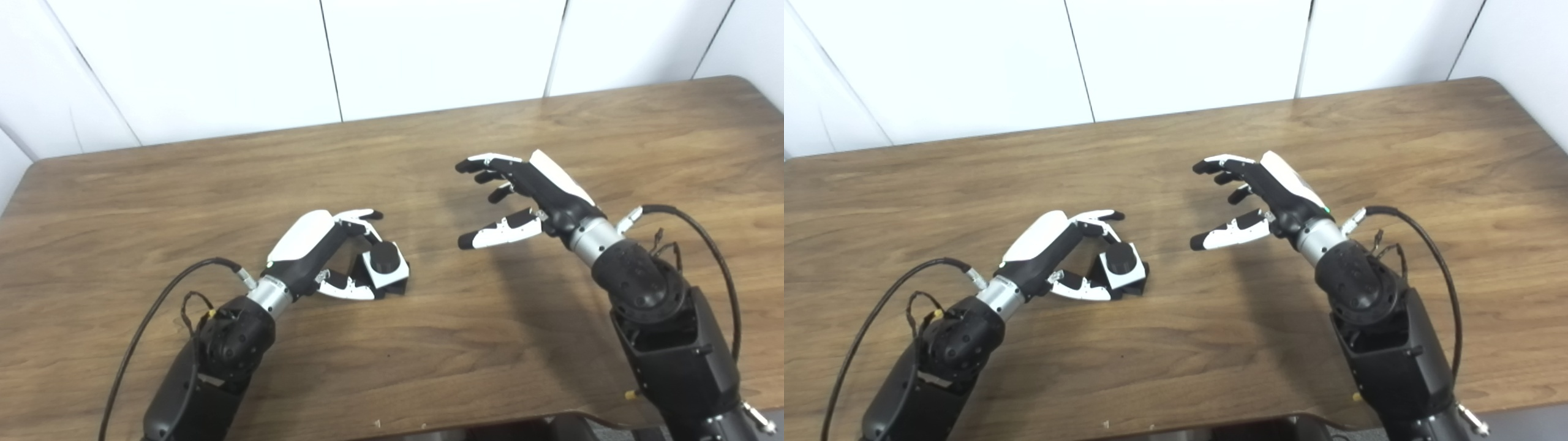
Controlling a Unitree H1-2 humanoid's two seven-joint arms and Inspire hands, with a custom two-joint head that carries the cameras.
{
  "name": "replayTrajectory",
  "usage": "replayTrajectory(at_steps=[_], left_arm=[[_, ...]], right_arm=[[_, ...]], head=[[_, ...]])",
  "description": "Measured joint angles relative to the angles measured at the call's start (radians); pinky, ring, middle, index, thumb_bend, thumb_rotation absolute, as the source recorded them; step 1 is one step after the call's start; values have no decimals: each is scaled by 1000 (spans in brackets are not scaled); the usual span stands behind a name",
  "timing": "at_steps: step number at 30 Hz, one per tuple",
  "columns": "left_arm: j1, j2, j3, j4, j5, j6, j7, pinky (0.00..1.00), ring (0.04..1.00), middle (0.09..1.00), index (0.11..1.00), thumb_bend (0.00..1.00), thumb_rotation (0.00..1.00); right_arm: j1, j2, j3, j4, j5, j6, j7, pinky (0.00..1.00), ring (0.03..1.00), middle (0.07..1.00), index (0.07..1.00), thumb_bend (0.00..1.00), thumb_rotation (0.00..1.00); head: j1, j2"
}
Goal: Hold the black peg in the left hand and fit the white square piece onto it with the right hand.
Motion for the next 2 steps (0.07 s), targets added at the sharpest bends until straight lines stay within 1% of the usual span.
replayTrajectory(at_steps=[2], left_arm=[[12,-12,6,-11,15,29,22,821,879,876,496,519,75]], right_arm=[[11,17,-10,2,15,0,-21,690,834,845,783,773,215]], head=[[0,2]])
